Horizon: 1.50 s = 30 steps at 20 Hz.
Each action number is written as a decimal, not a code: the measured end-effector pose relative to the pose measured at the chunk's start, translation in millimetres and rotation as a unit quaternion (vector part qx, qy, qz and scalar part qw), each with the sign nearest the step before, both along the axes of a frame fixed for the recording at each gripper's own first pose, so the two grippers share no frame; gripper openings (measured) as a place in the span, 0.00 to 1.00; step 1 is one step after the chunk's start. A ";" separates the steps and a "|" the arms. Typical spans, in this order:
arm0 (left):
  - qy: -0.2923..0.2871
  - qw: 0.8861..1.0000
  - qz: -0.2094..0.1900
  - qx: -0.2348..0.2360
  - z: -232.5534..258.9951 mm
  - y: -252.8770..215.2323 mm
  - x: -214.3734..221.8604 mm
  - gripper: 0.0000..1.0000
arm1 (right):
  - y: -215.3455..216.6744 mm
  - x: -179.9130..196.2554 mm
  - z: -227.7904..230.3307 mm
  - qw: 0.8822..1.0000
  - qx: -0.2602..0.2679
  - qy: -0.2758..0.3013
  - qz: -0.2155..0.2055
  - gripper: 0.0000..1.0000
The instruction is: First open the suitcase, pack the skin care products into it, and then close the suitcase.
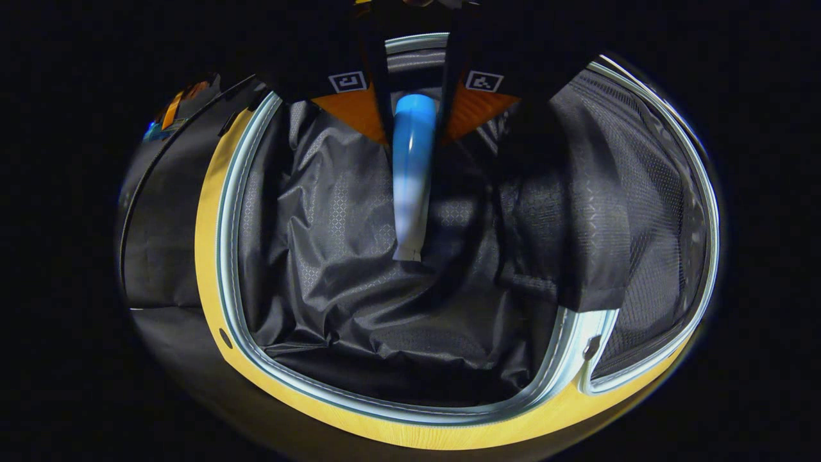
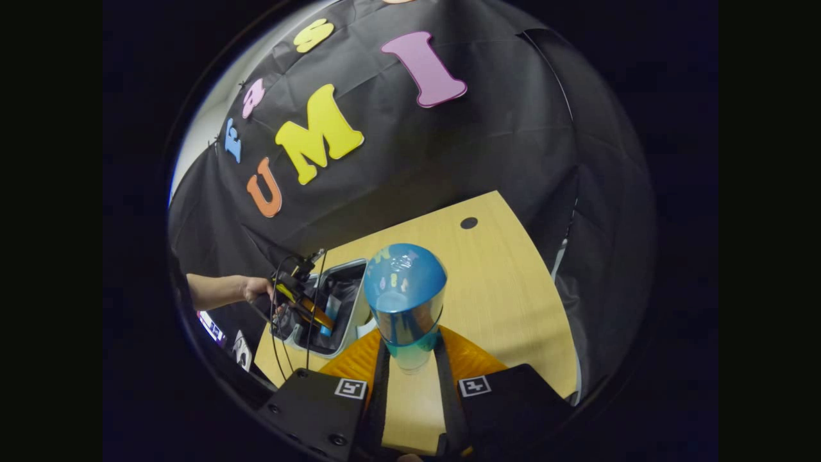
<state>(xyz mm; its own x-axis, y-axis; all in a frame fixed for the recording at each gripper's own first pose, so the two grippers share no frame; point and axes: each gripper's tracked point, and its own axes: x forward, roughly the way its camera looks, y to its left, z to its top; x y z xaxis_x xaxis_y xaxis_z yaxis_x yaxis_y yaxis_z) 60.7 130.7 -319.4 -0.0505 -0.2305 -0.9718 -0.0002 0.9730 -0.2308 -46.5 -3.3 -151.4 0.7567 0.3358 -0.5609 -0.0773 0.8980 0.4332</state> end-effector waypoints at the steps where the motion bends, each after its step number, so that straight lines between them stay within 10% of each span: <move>1: -0.002 1.000 0.007 -0.005 1.6 0.5 -1.6 0.39 | 2.0 -0.1 -0.7 1.000 -0.002 0.000 0.002 0.35; 5: -0.023 1.000 0.015 -0.013 20.2 -1.9 -5.7 0.82 | 15.4 2.6 1.2 1.000 -0.012 -0.002 0.021 0.33; 8: -0.077 0.997 0.016 -0.017 49.7 -0.3 -10.0 0.88 | 39.9 9.5 2.9 0.998 -0.024 -0.008 0.054 0.35; 11: -0.163 0.984 0.058 -0.051 90.4 -4.3 -21.8 0.88 | 81.0 20.9 4.5 0.996 -0.021 -0.007 0.089 0.35; 20: -0.428 0.889 0.143 -0.075 172.2 36.7 -108.9 0.89 | 228.4 68.9 -32.4 0.969 -0.043 0.111 0.217 0.35; 30: -0.470 0.866 0.170 -0.022 178.1 89.9 -206.0 0.89 | 307.4 96.0 -155.0 0.920 -0.112 0.330 0.179 0.35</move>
<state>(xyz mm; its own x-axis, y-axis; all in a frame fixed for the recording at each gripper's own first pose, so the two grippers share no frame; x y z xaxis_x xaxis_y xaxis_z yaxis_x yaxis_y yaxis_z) -145.3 220.6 -141.3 0.8365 -0.1136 -0.5360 -0.0772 0.9441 -0.3206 49.6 304.2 -306.4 0.0901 0.3184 -0.9437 -0.1722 0.9382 0.3001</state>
